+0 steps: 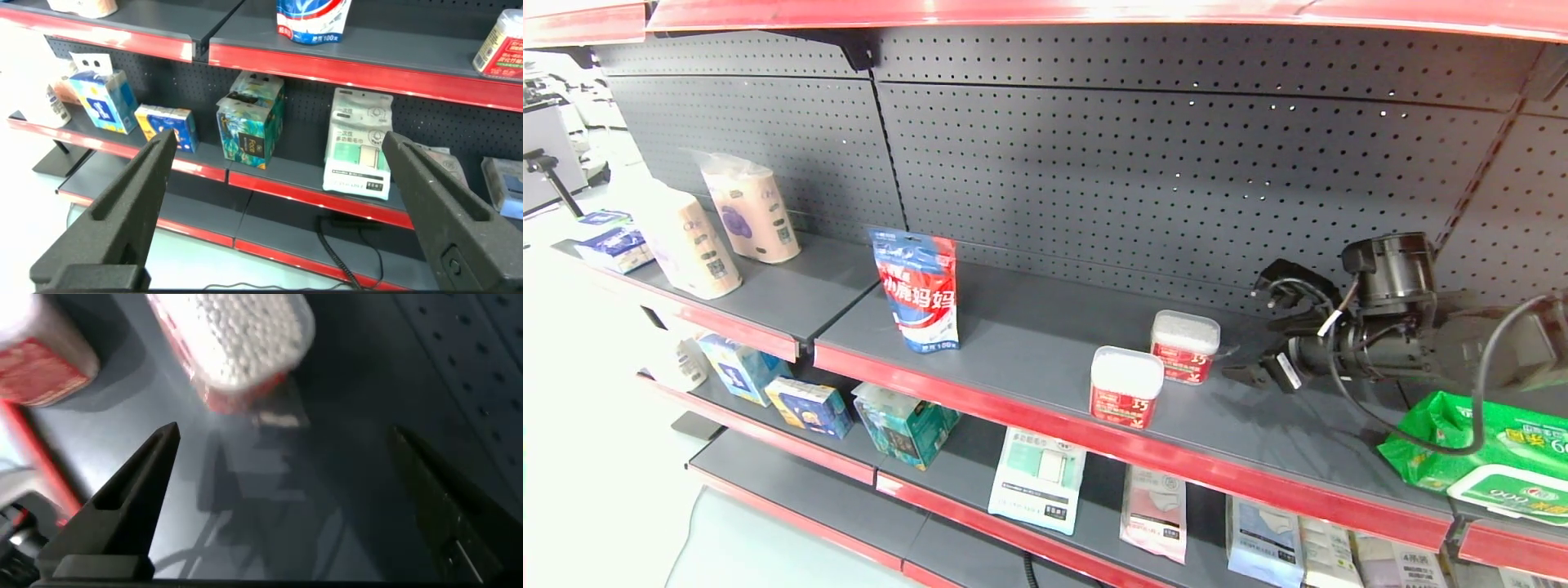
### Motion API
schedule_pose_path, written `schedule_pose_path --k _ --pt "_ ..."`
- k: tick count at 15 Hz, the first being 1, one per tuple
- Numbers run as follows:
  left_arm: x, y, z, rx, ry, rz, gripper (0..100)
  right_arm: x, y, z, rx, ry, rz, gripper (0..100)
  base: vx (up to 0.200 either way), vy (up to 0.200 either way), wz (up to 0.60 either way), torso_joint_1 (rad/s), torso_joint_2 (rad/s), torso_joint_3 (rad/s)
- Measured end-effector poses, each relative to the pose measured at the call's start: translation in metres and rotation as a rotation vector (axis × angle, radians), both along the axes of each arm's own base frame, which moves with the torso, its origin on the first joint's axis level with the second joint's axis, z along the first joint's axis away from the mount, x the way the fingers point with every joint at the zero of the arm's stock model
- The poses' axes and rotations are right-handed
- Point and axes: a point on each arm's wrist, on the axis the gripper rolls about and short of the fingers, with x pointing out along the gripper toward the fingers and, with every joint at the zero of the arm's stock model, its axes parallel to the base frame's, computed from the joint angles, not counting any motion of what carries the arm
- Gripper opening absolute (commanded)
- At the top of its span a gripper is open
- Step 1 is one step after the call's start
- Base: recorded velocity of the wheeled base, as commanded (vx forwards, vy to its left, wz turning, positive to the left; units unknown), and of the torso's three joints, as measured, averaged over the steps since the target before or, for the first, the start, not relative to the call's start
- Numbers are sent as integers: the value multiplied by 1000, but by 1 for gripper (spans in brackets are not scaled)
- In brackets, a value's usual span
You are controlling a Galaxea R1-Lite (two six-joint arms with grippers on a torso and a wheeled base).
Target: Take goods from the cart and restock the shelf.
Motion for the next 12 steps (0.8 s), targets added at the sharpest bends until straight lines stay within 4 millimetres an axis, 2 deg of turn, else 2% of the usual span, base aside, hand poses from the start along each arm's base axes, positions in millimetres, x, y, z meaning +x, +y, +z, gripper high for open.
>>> schedule_pose_path --k 3,7,10,12 --pt "0 0 0 0 0 0 100 -35 -15 17 67 -8 -85 100 0 0 0 0 0 0" --pt "0 0 0 0 0 0 100 -94 -33 46 181 -80 -205 100 0 0 0 0 0 0" --pt "0 0 0 0 0 0 100 -154 -38 55 235 -156 -248 100 0 0 0 0 0 0" --pt "0 0 0 0 0 0 100 -198 -42 50 247 -222 -288 100 0 0 0 0 0 0"
